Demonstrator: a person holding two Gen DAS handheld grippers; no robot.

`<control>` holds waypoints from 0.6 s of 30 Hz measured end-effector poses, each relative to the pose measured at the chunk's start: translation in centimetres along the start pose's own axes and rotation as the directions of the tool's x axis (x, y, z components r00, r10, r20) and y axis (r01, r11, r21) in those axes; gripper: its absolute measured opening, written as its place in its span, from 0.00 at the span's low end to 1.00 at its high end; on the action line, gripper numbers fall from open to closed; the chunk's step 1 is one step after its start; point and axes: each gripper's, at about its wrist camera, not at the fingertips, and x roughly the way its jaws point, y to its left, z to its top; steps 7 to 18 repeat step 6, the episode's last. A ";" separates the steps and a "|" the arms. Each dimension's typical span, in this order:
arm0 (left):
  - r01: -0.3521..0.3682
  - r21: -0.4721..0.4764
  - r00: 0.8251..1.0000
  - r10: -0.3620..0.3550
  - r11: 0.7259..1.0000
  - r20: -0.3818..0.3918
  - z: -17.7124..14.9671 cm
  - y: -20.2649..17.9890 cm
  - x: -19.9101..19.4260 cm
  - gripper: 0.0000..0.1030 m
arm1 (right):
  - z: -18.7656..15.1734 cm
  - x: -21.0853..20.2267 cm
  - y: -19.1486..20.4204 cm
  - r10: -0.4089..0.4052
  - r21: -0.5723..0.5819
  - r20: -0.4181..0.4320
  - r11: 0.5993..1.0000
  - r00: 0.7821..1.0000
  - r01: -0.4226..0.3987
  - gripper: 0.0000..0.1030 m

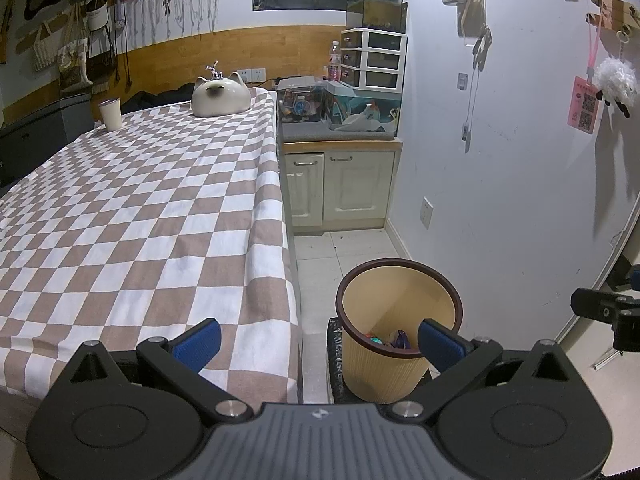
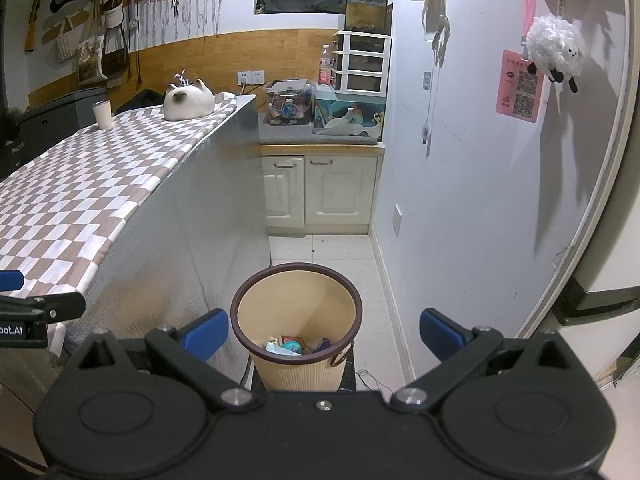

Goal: Collect trash

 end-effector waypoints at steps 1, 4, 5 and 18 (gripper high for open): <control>-0.001 0.000 1.000 0.001 1.000 0.000 -0.1 0.0 0.0 1.00 | 0.0 0.0 0.1 -0.001 0.000 0.000 1.000 1.000 0.001 1.00; 0.001 -0.001 1.000 -0.001 1.000 0.001 -0.1 0.0 -0.1 1.00 | 0.0 0.0 0.0 -0.001 -0.001 0.001 1.000 1.000 0.001 1.00; 0.000 -0.001 1.000 0.000 1.000 0.001 0.0 0.0 -0.1 1.00 | 0.0 0.0 0.1 -0.001 -0.001 0.000 1.000 1.000 0.001 1.00; -0.002 -0.002 1.000 0.002 1.000 0.001 0.0 -0.1 -0.1 1.00 | 0.0 0.0 0.0 -0.001 -0.001 0.000 1.000 1.000 0.001 1.00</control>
